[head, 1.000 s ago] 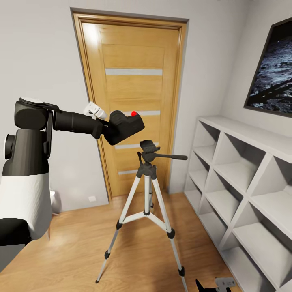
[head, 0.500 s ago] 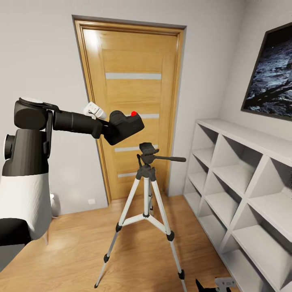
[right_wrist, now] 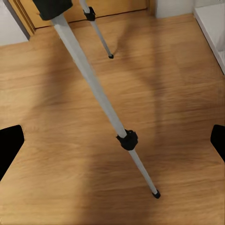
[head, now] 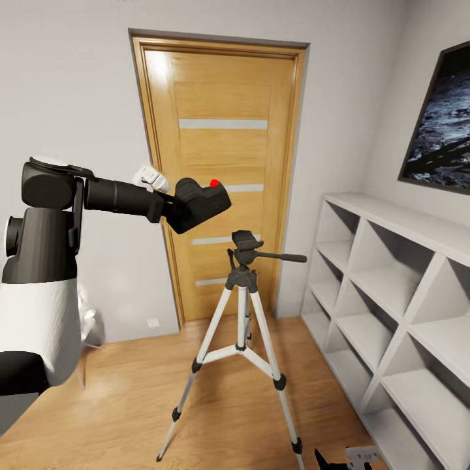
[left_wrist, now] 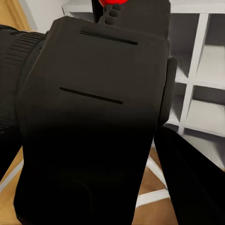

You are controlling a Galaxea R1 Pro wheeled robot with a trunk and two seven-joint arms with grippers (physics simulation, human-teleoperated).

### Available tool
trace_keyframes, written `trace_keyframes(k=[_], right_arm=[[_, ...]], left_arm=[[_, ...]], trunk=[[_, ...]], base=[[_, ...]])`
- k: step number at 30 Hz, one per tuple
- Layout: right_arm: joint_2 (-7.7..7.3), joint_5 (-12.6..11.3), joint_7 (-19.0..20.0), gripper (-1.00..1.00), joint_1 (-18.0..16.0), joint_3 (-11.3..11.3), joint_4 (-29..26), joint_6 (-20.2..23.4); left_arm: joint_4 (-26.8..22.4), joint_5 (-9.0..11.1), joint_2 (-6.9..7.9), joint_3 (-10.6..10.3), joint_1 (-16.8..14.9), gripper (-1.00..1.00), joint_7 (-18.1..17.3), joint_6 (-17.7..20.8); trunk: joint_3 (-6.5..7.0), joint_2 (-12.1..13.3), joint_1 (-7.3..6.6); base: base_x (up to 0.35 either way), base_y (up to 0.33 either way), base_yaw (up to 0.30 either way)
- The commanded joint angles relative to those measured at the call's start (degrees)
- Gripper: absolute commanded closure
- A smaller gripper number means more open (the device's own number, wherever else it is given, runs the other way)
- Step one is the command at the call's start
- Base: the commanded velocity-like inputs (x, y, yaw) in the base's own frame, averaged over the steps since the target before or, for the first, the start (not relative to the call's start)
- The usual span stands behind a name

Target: Attach the digital camera to the camera tripod in the bedroom.

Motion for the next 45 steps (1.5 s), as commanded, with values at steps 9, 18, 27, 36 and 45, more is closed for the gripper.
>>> trace_keyframes(k=[9,18,27,36,45], right_arm=[[-0.02,0.41,0.15,-1.0,-0.12,-0.49,0.25,-0.34],[-0.03,0.41,0.15,-1.0,-0.13,-0.5,0.23,-0.28],[-0.04,0.41,0.15,-1.0,-0.15,-0.52,0.23,-0.27],[-0.02,0.41,0.18,-1.0,-0.11,-0.49,0.24,-0.27],[-0.02,0.41,0.16,-1.0,-0.1,-0.51,0.23,-0.24]], left_arm=[[-0.05,-0.62,0.18,-0.06,-0.08,1.0,-0.54,0.59],[-0.05,-0.62,0.18,-0.06,-0.08,1.0,-0.54,0.59],[-0.05,-0.62,0.19,-0.06,-0.08,1.0,-0.54,0.59],[-0.05,-0.62,0.21,-0.06,-0.08,1.0,-0.54,0.59],[-0.05,-0.62,0.85,0.0,-0.08,1.0,-0.54,0.59]], trunk=[[-0.13,-0.14,0.04],[-0.13,-0.14,0.04],[-0.12,-0.14,0.04],[0.45,-0.14,0.04],[0.95,-0.14,0.04]], base=[[0.0,0.0,0.282],[0.0,0.0,0.17],[0.0,-0.054,0.017],[0.0,-0.075,0.001],[0.0,-0.004,0.0]])
